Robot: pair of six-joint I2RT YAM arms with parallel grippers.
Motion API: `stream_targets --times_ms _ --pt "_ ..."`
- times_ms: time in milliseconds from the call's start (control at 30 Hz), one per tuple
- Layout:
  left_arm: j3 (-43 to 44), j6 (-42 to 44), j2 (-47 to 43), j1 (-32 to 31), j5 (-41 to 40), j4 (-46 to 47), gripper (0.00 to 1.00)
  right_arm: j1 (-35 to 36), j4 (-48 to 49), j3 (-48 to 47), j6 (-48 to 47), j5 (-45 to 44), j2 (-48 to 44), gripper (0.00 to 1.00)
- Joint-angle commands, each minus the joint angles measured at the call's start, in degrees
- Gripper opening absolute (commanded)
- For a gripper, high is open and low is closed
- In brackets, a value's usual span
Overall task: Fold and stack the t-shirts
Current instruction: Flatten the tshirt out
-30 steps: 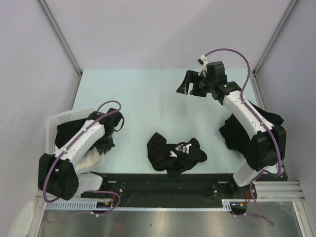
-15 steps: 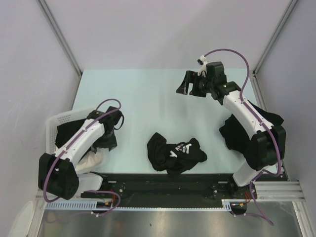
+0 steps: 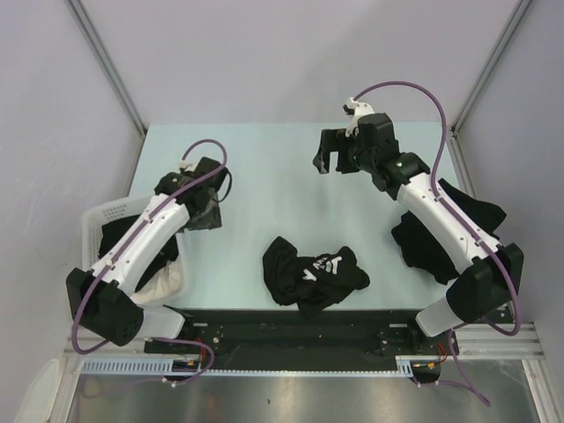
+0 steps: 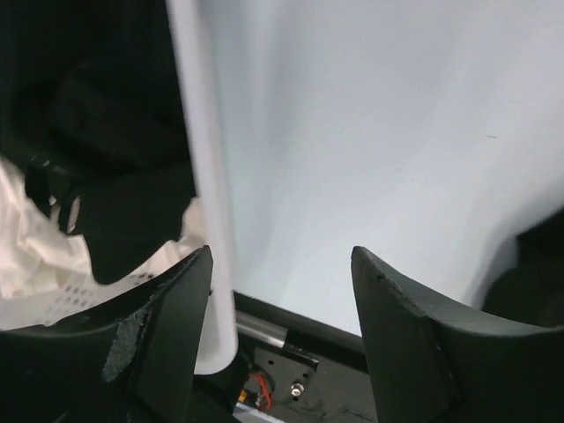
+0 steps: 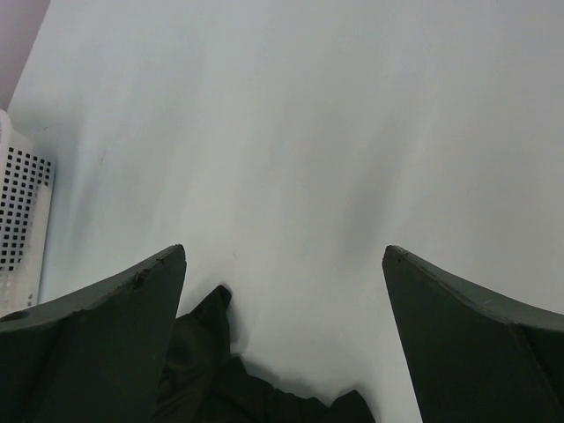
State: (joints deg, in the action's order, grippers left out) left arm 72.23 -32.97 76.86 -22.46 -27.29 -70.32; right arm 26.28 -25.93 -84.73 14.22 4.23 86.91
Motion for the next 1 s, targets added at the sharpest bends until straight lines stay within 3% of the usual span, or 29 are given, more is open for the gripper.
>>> stream_targets --times_ms 0,133,267,433,500,567,633,733,800,967 --pt "3.3 3.9 0.5 -6.3 2.7 4.8 0.69 0.3 -2.1 -1.7 -1.0 -7.3 -1.8 1.0" --pt "2.7 3.5 -2.5 -10.8 7.8 12.0 0.68 -0.3 -3.4 -0.3 2.2 -10.6 -2.3 1.0" --pt "1.1 1.6 -8.5 -15.0 10.5 21.7 0.67 -3.0 -5.6 0.6 2.2 -8.3 -1.3 1.0" --pt "-9.8 -4.3 -21.7 -15.2 15.4 35.6 0.4 -5.9 -7.9 2.0 3.1 -5.8 -1.0 1.0" --pt "-12.5 -5.6 -24.0 -15.2 18.5 39.3 0.38 -6.5 -8.0 2.4 3.8 -5.9 -1.2 1.0" --pt "-17.0 -5.9 -26.7 -15.3 22.0 43.1 0.45 -6.9 -8.1 2.3 4.2 -5.6 -1.2 1.0" --pt "-21.9 -6.8 -28.9 -15.9 26.4 45.6 0.7 -7.0 -8.0 2.3 4.2 -5.1 -0.9 1.0" --pt "-27.9 -7.0 -31.7 -17.4 29.4 50.9 0.89 -7.0 -8.3 2.4 4.6 -4.8 -0.5 1.0" --pt "-30.6 -7.4 -31.9 -17.9 30.0 53.2 0.93 -7.2 -8.5 2.4 4.6 -4.8 -0.3 1.0" --pt "-31.1 -6.0 -25.7 -17.9 30.1 51.2 0.87 -7.0 -8.7 2.3 4.8 -4.8 -0.6 1.0"
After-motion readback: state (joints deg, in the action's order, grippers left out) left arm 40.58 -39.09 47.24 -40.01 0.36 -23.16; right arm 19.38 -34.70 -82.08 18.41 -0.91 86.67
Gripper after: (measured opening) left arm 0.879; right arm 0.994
